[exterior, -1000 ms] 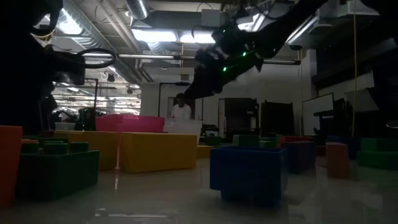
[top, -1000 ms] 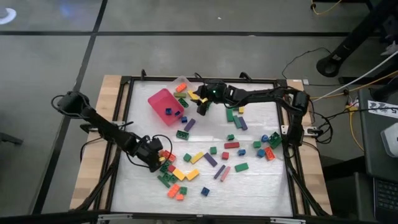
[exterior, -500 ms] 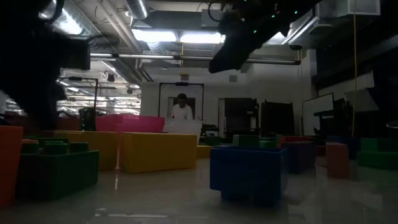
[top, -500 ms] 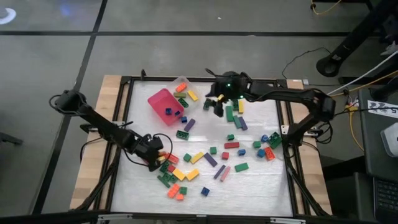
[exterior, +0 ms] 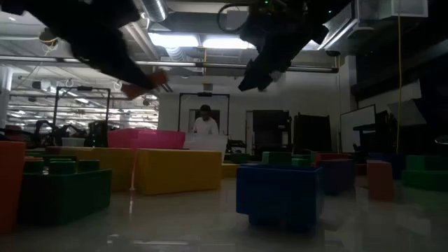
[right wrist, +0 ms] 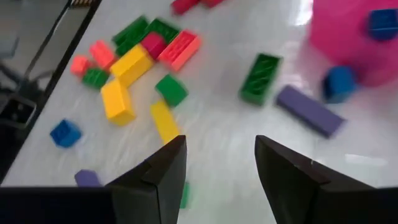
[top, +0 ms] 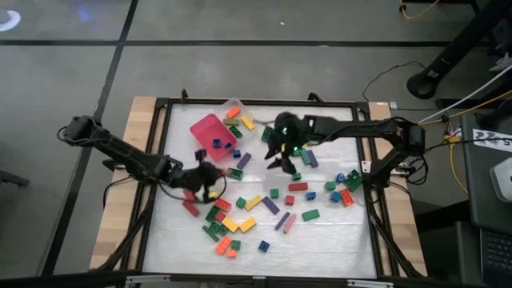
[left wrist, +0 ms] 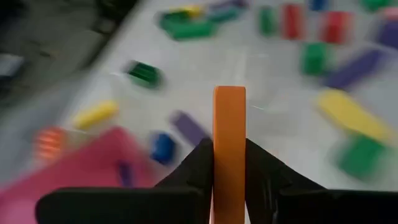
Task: Sort blocks by size
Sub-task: Put the big orange block into the white bin, then put the big yellow block into the white bin
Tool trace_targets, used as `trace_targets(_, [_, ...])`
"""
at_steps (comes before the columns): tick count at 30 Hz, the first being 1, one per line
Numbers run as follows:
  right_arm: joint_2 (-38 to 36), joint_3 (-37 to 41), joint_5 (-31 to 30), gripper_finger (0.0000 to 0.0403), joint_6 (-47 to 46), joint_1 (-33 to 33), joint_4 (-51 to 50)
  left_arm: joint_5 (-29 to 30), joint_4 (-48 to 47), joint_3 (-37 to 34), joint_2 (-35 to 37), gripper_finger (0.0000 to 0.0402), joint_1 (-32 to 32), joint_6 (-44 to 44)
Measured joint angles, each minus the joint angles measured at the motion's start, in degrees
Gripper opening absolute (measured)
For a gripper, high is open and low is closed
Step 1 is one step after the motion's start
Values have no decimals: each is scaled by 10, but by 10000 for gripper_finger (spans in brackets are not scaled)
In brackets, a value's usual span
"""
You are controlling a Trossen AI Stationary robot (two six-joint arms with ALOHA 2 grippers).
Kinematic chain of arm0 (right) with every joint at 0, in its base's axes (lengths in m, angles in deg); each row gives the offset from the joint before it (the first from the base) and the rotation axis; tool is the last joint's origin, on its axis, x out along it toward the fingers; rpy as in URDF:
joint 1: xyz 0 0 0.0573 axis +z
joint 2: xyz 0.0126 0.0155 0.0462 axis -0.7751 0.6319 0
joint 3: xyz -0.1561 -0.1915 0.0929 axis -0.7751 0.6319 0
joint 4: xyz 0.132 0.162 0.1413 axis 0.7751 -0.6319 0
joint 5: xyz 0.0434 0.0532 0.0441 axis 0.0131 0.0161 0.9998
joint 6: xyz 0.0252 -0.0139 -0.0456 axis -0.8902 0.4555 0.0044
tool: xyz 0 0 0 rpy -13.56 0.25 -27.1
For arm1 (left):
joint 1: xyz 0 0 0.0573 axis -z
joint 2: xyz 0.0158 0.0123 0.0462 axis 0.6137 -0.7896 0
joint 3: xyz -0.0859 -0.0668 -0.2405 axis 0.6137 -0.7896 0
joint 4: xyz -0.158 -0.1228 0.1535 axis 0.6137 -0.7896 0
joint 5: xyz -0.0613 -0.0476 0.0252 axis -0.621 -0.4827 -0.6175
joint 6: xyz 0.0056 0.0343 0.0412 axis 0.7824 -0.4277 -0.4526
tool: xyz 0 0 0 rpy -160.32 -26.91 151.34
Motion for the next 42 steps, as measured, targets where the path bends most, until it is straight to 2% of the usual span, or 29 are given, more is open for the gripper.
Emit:
trace_targets(2, [13,0,-17,191,17,22,-1,7,28,-1,0,49,-43,-37])
trace_targets(6, [43,0,-70,191,41,67,1,3,84,-1,-3,40,-139,-51])
trace_targets(12, [87,0,-139,191,54,116,22,-123,151,-2,-6,55,-292,-50])
trace_targets(18, [127,0,-150,191,53,143,71,-211,238,-2,-52,59,-394,-49])
trace_targets(24, [149,-1,-150,191,53,155,91,-217,325,-2,-122,56,-442,-52])
trace_targets(29, [152,-1,-150,191,53,157,101,-217,384,-2,-174,80,-467,-50])
trace_targets(37, [155,-1,-148,191,52,158,107,-217,386,1,-217,145,-482,-45])
trace_targets(42, [173,-1,-145,191,51,158,142,-218,388,2,-217,163,-481,-44])
